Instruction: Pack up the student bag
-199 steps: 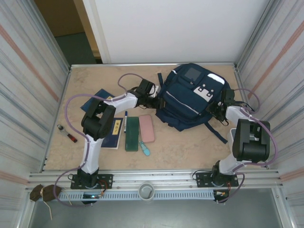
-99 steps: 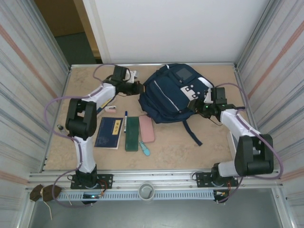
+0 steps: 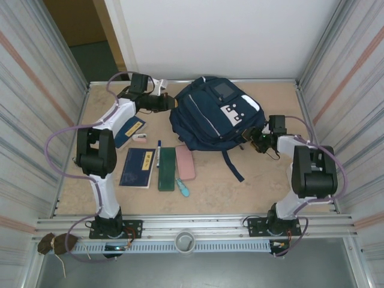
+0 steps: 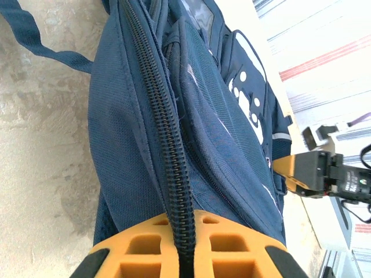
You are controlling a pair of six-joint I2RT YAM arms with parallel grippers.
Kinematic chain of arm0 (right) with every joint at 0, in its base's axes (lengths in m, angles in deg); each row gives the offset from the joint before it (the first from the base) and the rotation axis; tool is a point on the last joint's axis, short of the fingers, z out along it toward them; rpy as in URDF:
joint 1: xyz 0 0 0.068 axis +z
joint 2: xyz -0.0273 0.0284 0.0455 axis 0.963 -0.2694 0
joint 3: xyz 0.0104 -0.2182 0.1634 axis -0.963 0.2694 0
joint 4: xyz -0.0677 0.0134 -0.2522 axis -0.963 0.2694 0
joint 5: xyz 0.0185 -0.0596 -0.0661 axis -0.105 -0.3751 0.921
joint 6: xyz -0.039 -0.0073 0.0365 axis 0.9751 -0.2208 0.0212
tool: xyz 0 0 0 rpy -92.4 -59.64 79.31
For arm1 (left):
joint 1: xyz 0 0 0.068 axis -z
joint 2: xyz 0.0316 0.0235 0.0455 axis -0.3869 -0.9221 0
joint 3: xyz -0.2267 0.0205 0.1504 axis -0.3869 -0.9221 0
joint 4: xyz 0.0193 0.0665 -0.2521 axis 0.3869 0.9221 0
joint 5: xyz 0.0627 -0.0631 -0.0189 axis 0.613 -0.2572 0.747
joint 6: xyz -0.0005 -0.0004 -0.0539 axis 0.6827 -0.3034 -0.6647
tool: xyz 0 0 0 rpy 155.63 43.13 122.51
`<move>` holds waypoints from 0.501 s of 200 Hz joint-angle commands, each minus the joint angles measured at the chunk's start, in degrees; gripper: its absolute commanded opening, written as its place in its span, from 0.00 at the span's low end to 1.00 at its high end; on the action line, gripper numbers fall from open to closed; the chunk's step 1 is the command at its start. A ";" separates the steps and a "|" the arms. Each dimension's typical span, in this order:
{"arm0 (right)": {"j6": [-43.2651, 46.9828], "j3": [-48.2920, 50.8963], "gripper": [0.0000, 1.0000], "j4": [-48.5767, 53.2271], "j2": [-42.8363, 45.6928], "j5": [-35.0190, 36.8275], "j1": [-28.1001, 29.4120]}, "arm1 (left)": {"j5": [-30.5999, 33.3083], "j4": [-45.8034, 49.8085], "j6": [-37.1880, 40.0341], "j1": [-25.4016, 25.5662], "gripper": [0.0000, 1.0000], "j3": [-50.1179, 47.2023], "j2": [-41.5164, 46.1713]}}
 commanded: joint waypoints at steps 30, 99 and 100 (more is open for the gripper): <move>-13.81 0.20 0.06 -15.54 1.31 -5.87 3.82 | 5.80 5.66 1.24 -5.07 0.15 17.63 -9.27; -31.56 1.90 0.01 -25.11 12.76 8.44 17.94 | 25.97 -8.95 -2.82 -4.28 0.64 -13.05 19.77; -31.56 1.81 0.01 -25.10 12.84 8.62 18.04 | 26.17 -9.71 -2.91 -4.07 0.64 -13.53 20.52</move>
